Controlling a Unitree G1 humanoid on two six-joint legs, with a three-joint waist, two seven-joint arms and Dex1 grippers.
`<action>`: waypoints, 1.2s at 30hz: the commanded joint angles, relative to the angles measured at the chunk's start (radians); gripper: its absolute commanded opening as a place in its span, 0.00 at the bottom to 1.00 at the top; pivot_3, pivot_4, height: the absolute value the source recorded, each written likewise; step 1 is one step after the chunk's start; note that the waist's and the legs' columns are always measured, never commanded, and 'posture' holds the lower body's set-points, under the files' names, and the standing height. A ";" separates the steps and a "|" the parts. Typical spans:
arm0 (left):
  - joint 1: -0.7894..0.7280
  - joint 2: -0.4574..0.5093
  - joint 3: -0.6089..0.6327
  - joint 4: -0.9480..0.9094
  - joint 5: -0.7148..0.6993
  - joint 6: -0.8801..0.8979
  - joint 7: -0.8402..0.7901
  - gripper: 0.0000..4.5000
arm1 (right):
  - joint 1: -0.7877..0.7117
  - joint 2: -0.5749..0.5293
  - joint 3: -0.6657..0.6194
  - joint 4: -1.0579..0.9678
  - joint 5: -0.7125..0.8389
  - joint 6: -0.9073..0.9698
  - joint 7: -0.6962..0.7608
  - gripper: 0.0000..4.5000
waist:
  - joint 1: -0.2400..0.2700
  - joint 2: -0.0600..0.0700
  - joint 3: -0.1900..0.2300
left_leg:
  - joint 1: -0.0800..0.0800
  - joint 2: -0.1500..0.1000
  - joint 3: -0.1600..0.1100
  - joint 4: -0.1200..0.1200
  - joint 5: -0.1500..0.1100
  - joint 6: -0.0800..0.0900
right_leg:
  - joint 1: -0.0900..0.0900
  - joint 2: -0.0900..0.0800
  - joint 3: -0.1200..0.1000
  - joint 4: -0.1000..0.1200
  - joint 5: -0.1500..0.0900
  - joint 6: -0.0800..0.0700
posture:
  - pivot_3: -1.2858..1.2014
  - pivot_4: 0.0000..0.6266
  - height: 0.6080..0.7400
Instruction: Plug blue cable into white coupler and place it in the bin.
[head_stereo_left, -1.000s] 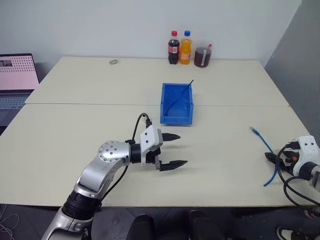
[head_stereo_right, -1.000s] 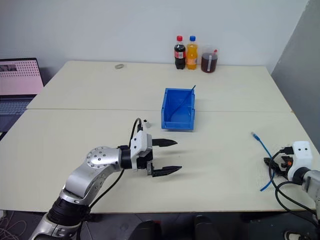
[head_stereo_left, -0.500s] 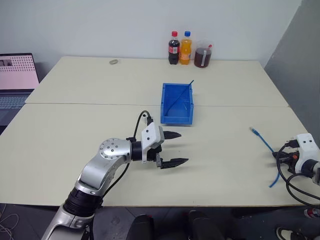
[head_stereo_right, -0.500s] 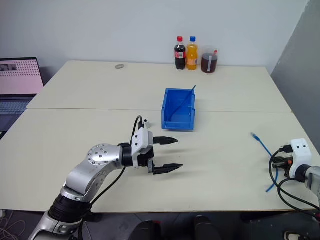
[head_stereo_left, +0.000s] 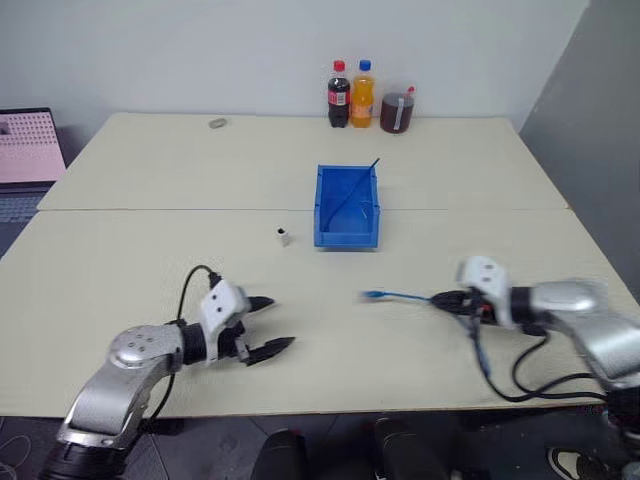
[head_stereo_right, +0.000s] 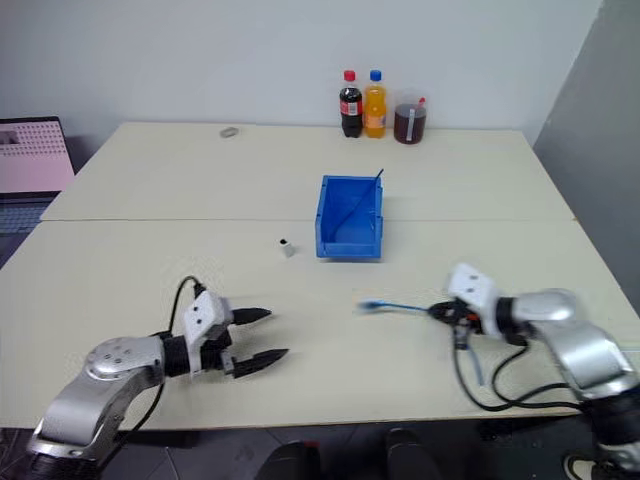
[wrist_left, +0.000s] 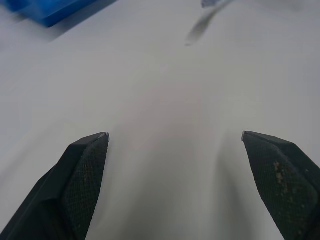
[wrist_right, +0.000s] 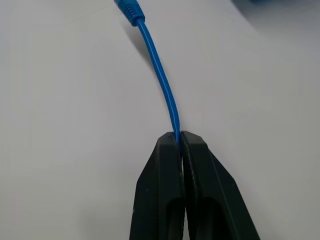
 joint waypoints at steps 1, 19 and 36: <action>0.035 0.027 0.053 -0.001 0.004 -0.040 -0.009 1.00 | -0.106 0.123 0.138 0.069 -0.095 -0.049 -0.018 0.01 | 0.006 0.001 0.000 | -0.001 -0.001 0.000 0.000 0.000 0.000 | -0.001 0.000 0.000 0.000 0.000 0.000 | 0.52 0.24 1.00; 0.002 -0.008 0.052 0.132 0.012 -0.121 -0.020 1.00 | -0.223 0.165 0.207 0.179 -0.177 -0.158 0.120 0.52 | 0.030 0.000 0.001 | -0.003 -0.001 0.002 0.000 0.000 0.000 | -0.003 -0.003 -0.004 0.001 0.002 -0.005 | 0.52 0.24 1.00; -0.229 -0.002 -0.194 0.198 0.119 -0.007 -0.106 0.73 | -0.069 0.029 0.044 -0.229 -0.024 0.108 0.091 0.87 | 0.024 0.000 0.000 | -0.003 -0.002 0.001 0.001 0.000 0.000 | -0.002 0.000 -0.004 0.001 0.000 0.000 | 0.52 0.24 1.00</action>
